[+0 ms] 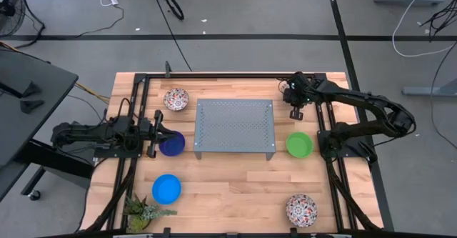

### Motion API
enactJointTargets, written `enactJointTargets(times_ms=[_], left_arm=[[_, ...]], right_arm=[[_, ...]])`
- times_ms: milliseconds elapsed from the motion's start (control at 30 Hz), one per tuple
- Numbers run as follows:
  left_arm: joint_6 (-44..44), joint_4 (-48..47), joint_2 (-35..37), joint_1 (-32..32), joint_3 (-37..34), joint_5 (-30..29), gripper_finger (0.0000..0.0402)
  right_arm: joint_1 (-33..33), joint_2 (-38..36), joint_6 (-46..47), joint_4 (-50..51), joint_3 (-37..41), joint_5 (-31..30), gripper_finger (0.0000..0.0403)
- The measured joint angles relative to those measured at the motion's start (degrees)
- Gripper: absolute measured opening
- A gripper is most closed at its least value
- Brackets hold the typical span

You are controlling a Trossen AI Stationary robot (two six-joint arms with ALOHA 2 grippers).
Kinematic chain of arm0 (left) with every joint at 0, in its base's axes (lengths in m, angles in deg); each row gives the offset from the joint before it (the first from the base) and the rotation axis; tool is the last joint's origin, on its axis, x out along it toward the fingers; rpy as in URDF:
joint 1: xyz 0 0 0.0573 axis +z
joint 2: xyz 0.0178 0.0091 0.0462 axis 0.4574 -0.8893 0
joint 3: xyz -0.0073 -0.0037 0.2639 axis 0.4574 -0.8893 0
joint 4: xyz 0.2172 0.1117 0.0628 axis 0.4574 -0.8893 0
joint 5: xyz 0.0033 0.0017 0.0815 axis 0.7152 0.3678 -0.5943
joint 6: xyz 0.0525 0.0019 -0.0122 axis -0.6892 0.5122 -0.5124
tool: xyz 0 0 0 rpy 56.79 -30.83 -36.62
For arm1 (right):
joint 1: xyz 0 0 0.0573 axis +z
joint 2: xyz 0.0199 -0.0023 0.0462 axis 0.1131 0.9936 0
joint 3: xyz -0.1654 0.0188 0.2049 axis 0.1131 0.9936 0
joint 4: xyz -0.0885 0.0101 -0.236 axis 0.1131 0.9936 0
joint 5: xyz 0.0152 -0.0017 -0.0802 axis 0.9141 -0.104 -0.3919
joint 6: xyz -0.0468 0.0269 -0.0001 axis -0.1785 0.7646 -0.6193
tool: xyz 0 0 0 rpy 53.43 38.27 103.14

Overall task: Pick & Place Mini bowls
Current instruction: Put the top right white patterned bowl on the shelf

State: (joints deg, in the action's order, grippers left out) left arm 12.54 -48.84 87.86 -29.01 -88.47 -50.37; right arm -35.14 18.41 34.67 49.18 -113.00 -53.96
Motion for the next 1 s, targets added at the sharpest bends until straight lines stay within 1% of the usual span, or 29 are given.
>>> enactJointTargets(times_ms=[267, 367, 533, 600, 800, 1000], left_arm=[[0.0, 0.0, 0.0, 0.0, 0.0, 0.0, 0.0032], [0.0, 0.0, 0.0, 0.0, 0.0, 0.0, 0.0032], [0.0, 0.0, 0.0, 0.0, 0.0, 0.0, 0.0032], [0.0, 0.0, 0.0, 0.0, 0.0, 0.0, 0.0032], [0.0, 0.0, 0.0, 0.0, 0.0, 0.0, 0.0032], [0.0, 0.0, 0.0, 0.0, 0.0, 0.0, 0.0032]], right_arm=[[0.2, -6.3, 0.1, 1.1, 0.0, -0.6, 0.0000], [0.7, -8.3, 0.1, 3.0, -1.2, -0.7, 0.0000], [0.9, -9.8, 0.0, 5.7, -5.7, -1.3, 0.0000], [0.9, -10.0, -0.4, 6.6, -7.7, -2.2, 0.0000], [1.0, -10.0, -1.3, 9.4, -14.4, -2.3, 0.0000], [3.7, -10.0, -2.1, 12.8, -20.2, -2.3, 0.0000]])
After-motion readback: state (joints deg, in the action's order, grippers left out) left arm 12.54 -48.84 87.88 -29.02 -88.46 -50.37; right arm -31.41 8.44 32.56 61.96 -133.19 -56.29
